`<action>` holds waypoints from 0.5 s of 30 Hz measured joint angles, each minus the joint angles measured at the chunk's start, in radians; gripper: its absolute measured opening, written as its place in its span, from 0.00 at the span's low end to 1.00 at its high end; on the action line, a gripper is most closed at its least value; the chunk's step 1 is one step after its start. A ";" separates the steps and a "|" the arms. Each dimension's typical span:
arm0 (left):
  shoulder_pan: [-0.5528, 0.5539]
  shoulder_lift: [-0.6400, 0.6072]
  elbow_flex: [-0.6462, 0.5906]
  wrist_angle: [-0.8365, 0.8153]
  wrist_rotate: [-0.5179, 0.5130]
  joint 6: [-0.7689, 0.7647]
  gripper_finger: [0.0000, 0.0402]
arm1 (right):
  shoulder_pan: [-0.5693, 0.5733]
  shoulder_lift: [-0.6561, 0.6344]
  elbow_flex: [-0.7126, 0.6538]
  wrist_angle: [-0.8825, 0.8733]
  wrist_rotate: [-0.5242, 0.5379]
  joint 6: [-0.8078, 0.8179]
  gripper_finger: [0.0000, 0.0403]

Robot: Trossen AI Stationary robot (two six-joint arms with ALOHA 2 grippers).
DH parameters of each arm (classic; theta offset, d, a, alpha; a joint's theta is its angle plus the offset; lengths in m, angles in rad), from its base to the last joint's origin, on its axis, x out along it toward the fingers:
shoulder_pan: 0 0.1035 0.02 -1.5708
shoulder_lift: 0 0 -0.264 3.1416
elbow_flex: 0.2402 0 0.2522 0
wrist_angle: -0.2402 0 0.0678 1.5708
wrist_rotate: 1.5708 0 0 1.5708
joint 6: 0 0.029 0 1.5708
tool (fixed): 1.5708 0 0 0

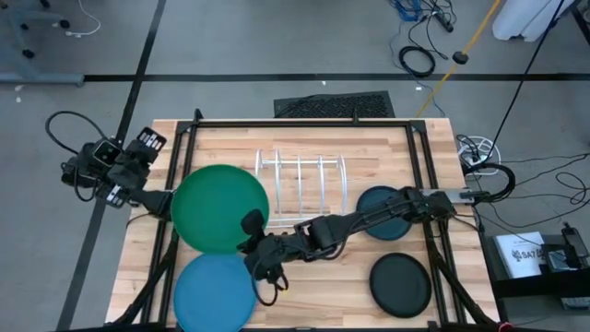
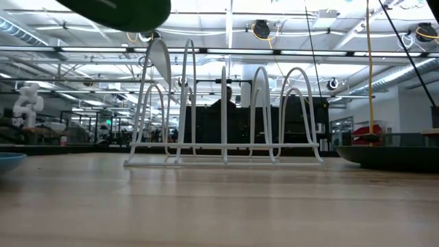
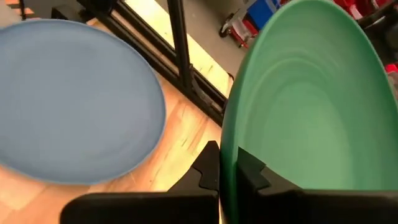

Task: Sort dishes
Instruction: Put the green plate into the white dish rack

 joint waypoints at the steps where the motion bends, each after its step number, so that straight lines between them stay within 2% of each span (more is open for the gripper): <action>1: 0.000 0.000 0.000 0.000 0.003 0.000 0.34 | -0.003 -0.006 0.000 0.000 0.000 0.005 0.00; 8: 0.000 0.000 0.000 -0.003 0.033 -0.001 0.34 | -0.019 -0.047 0.000 -0.017 0.008 0.025 0.00; 15: 0.000 0.000 0.000 -0.011 0.052 -0.002 0.34 | -0.027 -0.079 0.000 -0.014 0.077 0.029 0.00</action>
